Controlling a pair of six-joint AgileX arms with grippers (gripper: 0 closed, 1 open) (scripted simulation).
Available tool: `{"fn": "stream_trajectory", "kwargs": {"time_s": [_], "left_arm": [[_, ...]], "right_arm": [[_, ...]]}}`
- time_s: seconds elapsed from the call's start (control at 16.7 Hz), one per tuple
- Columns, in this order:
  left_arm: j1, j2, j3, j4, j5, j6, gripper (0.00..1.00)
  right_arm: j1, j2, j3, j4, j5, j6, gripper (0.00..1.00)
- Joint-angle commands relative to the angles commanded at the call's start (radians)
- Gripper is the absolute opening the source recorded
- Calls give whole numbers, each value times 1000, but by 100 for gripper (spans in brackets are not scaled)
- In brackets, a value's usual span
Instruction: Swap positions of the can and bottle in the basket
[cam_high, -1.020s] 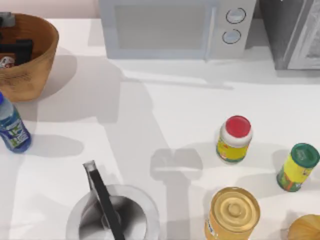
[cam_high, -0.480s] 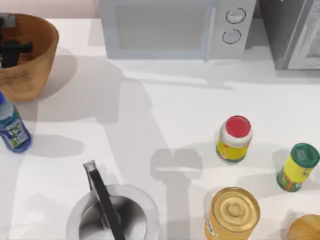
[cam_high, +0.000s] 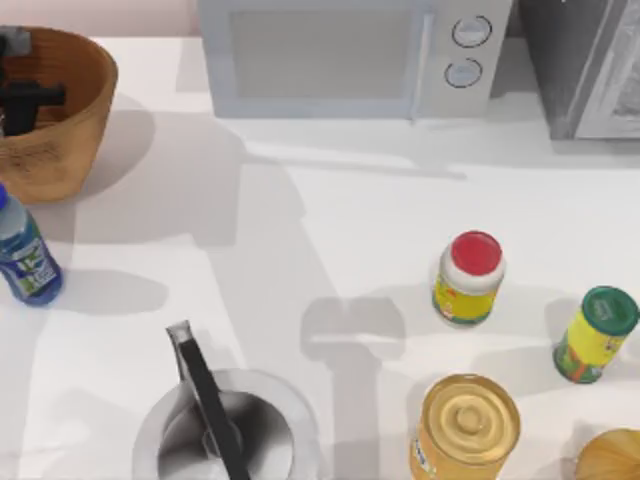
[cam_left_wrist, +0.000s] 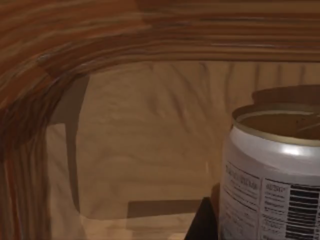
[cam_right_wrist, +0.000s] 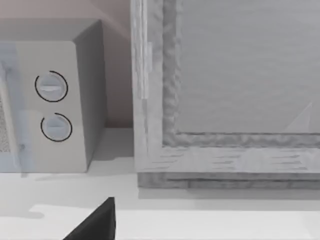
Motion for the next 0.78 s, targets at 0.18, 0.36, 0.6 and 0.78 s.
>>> {"fn": "stream_trajectory", "kwargs": {"time_s": [0.18,0.36,0.6,0.78], "left_arm": [[0,0,0,0,0,0,0],[6,-68,-39,-1,-7,-14,0],[-6,-213,-160,78,-11,-17,0],[-15,-430,-354,184,-19,-28,0]], "right_arm": [[0,0,0,0,0,0,100],[0,0,0,0,0,0,100],[0,0,0,0,0,0,100],[0,0,0,0,0,0,100]]}}
